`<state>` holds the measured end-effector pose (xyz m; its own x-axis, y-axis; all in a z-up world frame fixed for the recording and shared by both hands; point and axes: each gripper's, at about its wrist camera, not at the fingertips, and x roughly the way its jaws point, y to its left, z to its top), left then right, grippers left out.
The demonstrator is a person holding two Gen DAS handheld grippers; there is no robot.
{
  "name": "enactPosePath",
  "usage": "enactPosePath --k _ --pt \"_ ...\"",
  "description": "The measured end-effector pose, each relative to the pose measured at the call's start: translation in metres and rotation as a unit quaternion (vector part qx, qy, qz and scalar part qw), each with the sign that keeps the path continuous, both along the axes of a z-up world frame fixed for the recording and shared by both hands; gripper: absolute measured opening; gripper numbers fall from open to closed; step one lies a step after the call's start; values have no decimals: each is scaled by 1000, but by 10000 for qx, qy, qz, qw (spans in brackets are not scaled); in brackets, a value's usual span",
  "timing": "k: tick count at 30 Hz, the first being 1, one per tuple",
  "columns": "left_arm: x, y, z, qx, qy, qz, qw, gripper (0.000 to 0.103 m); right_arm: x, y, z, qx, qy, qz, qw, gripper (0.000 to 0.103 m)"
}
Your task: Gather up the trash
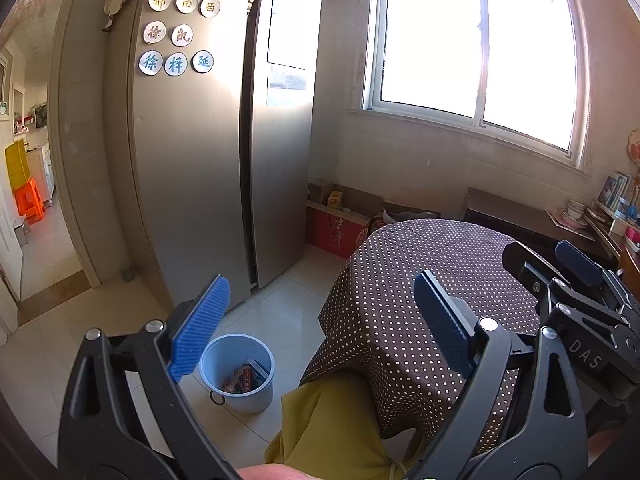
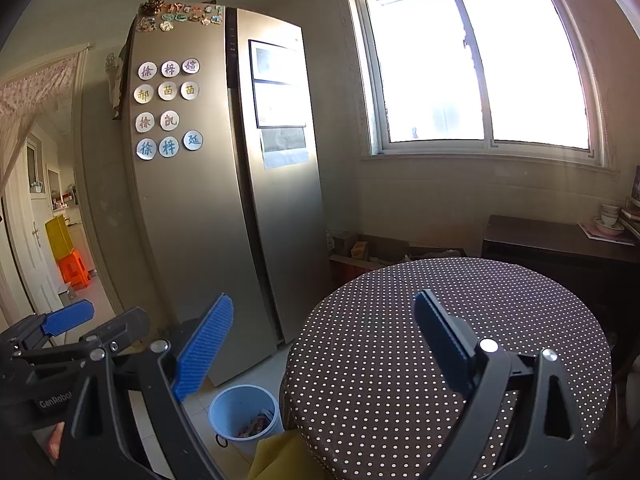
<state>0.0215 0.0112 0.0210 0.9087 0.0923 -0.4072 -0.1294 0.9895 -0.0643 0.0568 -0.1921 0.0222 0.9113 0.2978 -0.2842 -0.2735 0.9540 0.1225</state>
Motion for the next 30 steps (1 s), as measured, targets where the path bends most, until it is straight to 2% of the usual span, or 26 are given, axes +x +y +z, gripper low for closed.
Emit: enactPosePath --k 30 --pt "-1 5 -4 -6 60 109 9999 92 -10 9 2 -59 -56 19 10000 92"
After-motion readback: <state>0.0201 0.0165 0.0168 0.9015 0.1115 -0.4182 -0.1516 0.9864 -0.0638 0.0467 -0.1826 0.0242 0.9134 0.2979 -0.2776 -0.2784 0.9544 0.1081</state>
